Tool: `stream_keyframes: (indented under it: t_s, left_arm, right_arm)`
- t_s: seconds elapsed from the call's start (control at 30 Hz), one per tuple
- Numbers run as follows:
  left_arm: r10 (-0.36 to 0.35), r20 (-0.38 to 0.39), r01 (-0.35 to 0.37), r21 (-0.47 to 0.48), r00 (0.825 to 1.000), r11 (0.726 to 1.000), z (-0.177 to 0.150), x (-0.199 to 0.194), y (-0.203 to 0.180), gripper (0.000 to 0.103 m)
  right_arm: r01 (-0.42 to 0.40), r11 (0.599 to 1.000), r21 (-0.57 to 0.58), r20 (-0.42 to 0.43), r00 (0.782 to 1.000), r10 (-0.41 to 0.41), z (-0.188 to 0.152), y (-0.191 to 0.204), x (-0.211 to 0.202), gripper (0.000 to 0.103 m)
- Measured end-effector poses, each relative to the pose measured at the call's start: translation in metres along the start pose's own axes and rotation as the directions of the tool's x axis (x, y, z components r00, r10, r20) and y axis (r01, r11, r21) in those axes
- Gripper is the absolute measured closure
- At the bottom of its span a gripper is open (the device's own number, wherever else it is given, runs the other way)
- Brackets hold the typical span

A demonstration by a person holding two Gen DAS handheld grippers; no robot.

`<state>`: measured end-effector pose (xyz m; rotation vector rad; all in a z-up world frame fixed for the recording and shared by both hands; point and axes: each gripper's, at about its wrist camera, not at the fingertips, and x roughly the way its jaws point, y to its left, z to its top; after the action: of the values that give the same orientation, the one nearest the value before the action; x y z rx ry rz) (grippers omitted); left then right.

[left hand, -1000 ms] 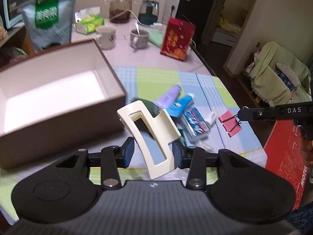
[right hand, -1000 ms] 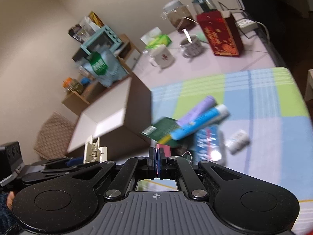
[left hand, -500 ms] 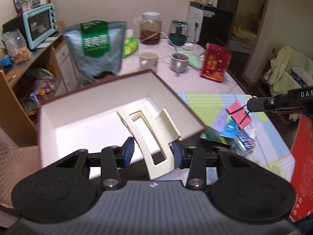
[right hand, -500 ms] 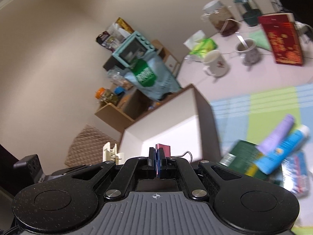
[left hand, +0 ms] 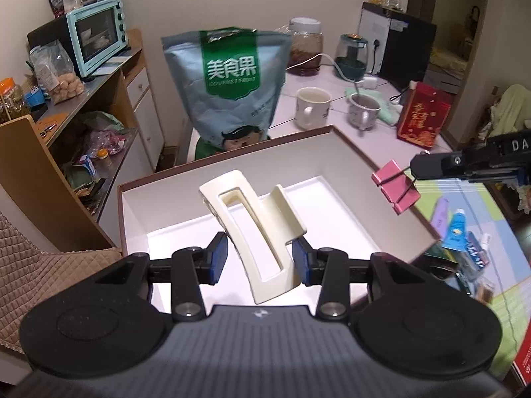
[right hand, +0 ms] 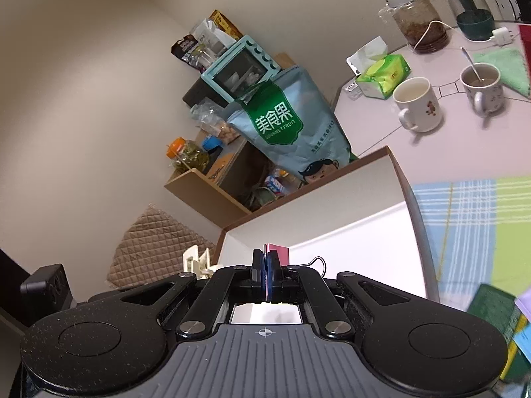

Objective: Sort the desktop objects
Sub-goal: 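Carry the claw clip into the box with the left tool while the right tool carries the pink binder clip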

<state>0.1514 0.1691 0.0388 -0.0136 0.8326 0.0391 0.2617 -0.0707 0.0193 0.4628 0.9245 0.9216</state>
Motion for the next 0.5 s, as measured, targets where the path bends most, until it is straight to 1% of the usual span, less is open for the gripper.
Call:
stream_keyframes:
  t_s: [0.27, 0.33, 0.5]
  left_arm:
    - [0.024, -0.080, -0.026, -0.024, 0.997, 0.999, 0.004, 0.048, 0.027, 0.066]
    - [0.031, -0.111, -0.034, -0.032, 0.993, 0.999, 0.004, 0.062, 0.036, 0.066]
    - [0.021, -0.182, -0.029, -0.042, 0.983, 0.999, 0.004, 0.095, 0.055, 0.066]
  right_arm:
    - [0.021, 1.000, 0.011, -0.060, 0.998, -0.020, 0.017, -0.004, 0.066, 0.103]
    - [0.023, 0.999, 0.022, -0.080, 0.997, -0.021, 0.020, -0.005, 0.086, 0.103]
    - [0.044, 0.998, 0.044, -0.133, 0.990, -0.038, 0.026, -0.013, 0.133, 0.103]
